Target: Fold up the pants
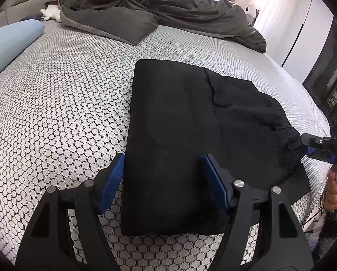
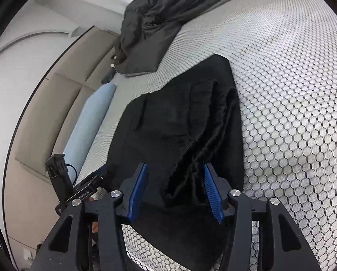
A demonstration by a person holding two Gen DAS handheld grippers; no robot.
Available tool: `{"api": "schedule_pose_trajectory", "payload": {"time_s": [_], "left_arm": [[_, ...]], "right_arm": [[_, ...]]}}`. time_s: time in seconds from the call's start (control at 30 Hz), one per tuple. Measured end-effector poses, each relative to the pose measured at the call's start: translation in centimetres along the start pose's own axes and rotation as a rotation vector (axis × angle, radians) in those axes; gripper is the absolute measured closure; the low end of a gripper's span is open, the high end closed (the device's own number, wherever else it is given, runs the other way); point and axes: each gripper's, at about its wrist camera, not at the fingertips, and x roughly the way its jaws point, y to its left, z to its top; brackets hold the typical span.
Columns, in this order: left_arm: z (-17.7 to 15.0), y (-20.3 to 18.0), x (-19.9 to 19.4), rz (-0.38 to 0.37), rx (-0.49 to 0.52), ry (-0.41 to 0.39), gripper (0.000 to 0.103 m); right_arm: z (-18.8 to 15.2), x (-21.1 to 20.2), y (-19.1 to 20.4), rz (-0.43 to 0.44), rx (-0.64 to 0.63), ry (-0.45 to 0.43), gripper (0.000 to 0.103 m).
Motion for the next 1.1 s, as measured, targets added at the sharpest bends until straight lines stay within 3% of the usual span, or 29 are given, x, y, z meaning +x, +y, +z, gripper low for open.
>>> {"api": "schedule_pose_trajectory", "payload": {"time_s": [0.07, 0.27, 0.67, 0.93, 1.1], "left_arm": [[0.0, 0.0, 0.0, 0.000, 0.002, 0.000, 0.036], [0.0, 0.0, 0.0, 0.001, 0.006, 0.001, 0.036], [0.0, 0.1, 0.1, 0.002, 0.011, 0.001, 0.036], [0.0, 0.1, 0.1, 0.002, 0.014, 0.000, 0.036], [0.0, 0.0, 0.2, 0.003, 0.015, 0.001, 0.036]], "right_arm": [[0.1, -0.1, -0.1, -0.020, 0.012, -0.013, 0.052], [0.4, -2.4, -0.3, 0.064, 0.013, -0.093, 0.052], [0.3, -1.5, -1.2, 0.012, 0.058, -0.053, 0.052], [0.2, -1.5, -0.7, 0.091, 0.053, -0.045, 0.052], [-0.3, 0.4, -1.0, 0.003, 0.040, 0.045, 0.052]]}}
